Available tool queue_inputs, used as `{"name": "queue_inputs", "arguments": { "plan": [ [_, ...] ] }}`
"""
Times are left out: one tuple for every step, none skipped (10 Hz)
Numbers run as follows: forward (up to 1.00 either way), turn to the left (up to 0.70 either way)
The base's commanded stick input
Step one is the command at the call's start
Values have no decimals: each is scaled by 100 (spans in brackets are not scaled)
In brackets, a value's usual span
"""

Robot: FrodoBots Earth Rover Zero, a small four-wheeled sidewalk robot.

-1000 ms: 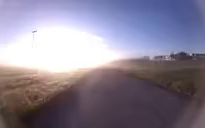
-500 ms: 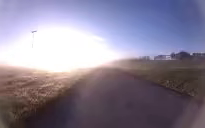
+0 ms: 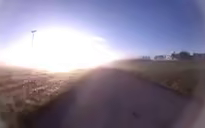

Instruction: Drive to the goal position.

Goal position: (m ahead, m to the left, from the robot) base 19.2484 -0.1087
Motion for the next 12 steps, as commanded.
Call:
{"name": "queue_inputs", "arguments": {
  "plan": [
    [70, 0],
    [70, 0],
    [70, 0],
    [70, 0],
    [70, 0],
    [70, 0],
    [70, 0],
    [70, -6],
    [70, -22],
    [70, -35],
    [70, -35],
    [70, -35]
  ]
}}
